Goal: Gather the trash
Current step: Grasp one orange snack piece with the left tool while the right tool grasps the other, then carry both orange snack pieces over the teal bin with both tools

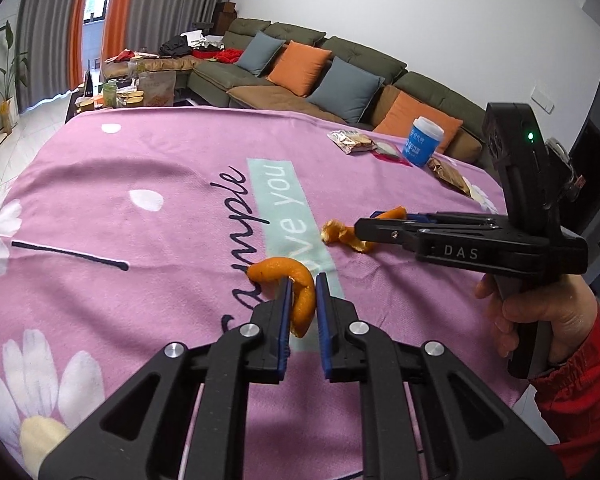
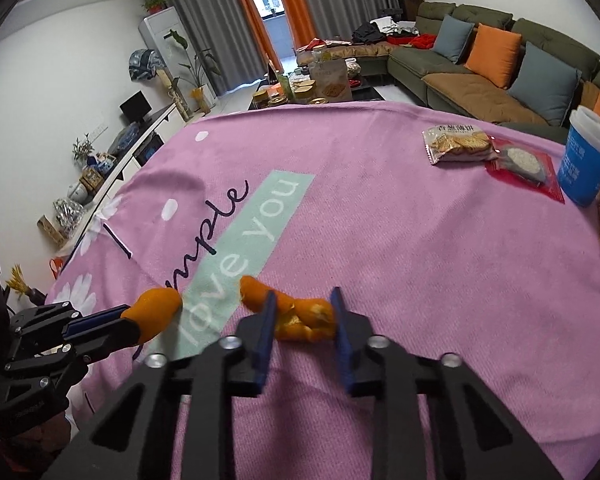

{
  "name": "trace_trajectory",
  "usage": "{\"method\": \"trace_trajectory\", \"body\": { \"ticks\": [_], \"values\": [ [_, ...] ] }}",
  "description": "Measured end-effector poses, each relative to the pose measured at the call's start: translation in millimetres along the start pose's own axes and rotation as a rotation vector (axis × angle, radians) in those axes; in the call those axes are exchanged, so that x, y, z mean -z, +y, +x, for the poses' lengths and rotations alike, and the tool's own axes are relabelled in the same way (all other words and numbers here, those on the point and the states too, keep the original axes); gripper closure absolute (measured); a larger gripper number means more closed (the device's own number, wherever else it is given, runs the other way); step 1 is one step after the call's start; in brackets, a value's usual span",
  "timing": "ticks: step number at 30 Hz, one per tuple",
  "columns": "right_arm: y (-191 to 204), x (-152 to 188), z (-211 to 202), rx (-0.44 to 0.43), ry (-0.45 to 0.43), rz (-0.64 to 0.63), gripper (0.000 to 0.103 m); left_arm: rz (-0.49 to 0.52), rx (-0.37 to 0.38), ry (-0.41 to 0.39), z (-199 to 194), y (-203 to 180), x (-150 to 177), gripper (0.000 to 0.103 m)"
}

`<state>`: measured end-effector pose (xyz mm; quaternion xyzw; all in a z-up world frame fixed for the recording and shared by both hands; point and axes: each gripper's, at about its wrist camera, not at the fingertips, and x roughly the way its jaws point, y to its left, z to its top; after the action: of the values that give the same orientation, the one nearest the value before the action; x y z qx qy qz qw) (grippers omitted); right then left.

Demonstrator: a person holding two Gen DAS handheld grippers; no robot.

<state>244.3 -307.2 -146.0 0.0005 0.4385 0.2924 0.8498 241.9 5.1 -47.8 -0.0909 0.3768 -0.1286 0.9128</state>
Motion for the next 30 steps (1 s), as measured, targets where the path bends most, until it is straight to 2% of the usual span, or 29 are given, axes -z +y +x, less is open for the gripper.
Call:
{"method": "trace_trajectory", "body": {
  "ticks": [4, 9, 15, 30],
  "values": [
    [-0.4, 5.8, -5.8, -0.012, -0.021, 0.031, 0.092, -0.007, -0.005, -0.024, -11.4, 1.7, 2.8, 0.091],
    [13.5, 7.9, -21.8, -0.001, -0.065, 0.012, 0.093, -0.009, -0.027, -0.082, -35.4, 2.9, 2.6, 0.091],
    [54.3, 6.2, -54.2, -0.023, -0.15, -0.053, 0.093, -0.021, -0.056, -0.155, -76.8, 11.6, 7.0, 0.092],
    [152.7, -2.2, -74.6, -0.138, -0.231, -0.2, 0.093, -0.109, -0.241, -0.349, -203.8, 64.9, 34.0, 0.092]
  ]
}}
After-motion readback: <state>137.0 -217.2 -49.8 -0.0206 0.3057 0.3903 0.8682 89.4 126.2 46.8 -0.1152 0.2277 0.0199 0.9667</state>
